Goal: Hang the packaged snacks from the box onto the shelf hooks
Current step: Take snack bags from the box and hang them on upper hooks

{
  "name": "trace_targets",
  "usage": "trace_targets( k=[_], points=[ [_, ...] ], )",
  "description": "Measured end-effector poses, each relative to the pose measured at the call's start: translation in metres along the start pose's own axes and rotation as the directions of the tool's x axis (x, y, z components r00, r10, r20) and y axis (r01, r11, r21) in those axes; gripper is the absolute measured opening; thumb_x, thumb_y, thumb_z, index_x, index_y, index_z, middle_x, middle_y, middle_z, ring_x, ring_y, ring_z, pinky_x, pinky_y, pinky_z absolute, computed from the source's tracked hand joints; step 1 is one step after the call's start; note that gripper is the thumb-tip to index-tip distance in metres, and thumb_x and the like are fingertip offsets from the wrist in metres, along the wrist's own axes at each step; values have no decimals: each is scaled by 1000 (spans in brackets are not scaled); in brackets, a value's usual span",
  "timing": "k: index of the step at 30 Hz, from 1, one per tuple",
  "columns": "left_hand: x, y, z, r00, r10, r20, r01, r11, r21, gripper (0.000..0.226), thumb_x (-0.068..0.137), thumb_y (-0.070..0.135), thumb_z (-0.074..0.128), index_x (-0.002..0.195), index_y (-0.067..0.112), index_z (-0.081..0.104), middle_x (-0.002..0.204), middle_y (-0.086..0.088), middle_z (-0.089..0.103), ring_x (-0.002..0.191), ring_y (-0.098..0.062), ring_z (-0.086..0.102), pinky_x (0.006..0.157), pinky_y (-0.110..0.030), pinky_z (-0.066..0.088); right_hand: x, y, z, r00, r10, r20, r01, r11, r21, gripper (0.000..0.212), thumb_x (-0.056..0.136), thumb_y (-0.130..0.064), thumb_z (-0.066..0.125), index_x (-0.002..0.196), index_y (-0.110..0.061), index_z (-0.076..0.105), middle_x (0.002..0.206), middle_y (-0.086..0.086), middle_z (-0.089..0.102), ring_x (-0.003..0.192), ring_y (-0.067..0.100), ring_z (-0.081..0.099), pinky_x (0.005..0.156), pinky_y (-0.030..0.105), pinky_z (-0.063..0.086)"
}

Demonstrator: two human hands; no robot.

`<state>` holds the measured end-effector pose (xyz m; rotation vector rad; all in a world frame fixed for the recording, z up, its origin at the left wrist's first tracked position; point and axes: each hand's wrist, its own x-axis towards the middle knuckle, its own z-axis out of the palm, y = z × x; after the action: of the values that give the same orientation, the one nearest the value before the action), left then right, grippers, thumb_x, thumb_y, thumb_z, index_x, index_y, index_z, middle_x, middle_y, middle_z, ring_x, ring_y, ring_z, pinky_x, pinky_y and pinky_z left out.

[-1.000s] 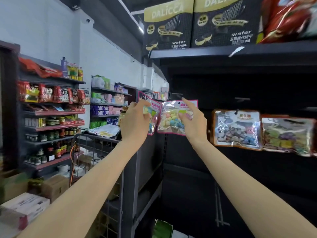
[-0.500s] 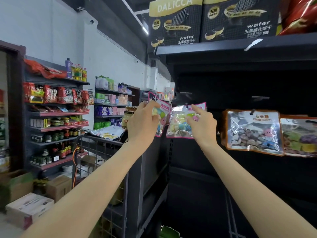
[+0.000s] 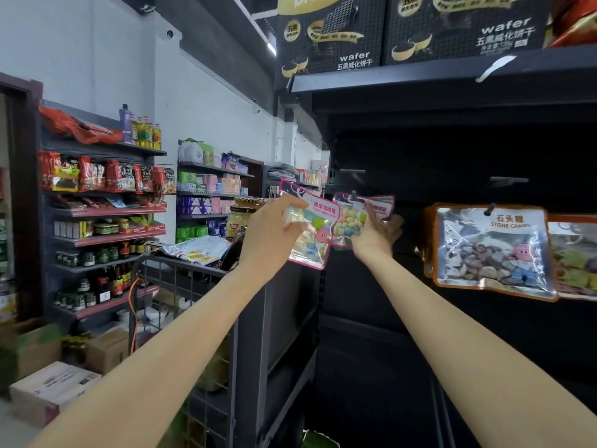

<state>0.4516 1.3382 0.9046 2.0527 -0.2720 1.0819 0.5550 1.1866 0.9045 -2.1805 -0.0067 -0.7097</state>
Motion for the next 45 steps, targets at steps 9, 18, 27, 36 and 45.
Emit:
trace_targets(
  k=[9, 18, 27, 36, 45],
  points=[
    [-13, 15, 3, 995, 20, 100, 18, 931, -365, 34, 83, 20, 68, 115, 30, 58, 107, 19, 59, 86, 10, 57, 81, -13, 48, -73, -4, -33, 953, -278, -122, 278, 635, 721, 28, 100, -24, 44, 127, -30, 42, 115, 1, 59, 97, 10, 65, 68, 18, 54],
    [-1, 35, 28, 979, -16, 202, 95, 918, -385, 52, 88, 24, 63, 137, 30, 45, 125, 10, 54, 109, -15, 59, 98, -39, 49, -67, -7, -44, 930, -272, -248, 367, 745, 558, 35, 97, -17, 52, 131, -26, 54, 124, -2, 59, 107, 5, 59, 80, 10, 50],
    [0, 33, 29, 964, -13, 265, 132, 891, -433, 55, 89, 20, 61, 140, 28, 41, 106, 1, 63, 63, 2, 59, 70, -16, 55, -71, -5, -40, 932, -222, -287, 347, 778, 524, 35, 97, -20, 51, 131, -25, 56, 120, 1, 61, 107, 10, 60, 90, 36, 54],
    [1, 30, 29, 965, -1, 264, 112, 907, -405, 55, 89, 24, 61, 139, 32, 41, 125, 7, 57, 69, 6, 59, 74, -8, 50, -73, -7, -41, 921, -224, -319, 364, 789, 495, 36, 97, -17, 52, 132, -23, 55, 113, -3, 58, 96, 5, 60, 83, 21, 53],
    [13, 19, 46, 955, -41, 295, 149, 923, -354, 52, 92, 18, 59, 140, 29, 42, 108, 18, 56, 75, 0, 60, 66, -6, 48, -56, -3, -39, 938, -202, -282, 296, 890, 348, 42, 96, -14, 51, 137, -23, 49, 126, 2, 49, 85, 6, 54, 80, 19, 48]
  ],
)
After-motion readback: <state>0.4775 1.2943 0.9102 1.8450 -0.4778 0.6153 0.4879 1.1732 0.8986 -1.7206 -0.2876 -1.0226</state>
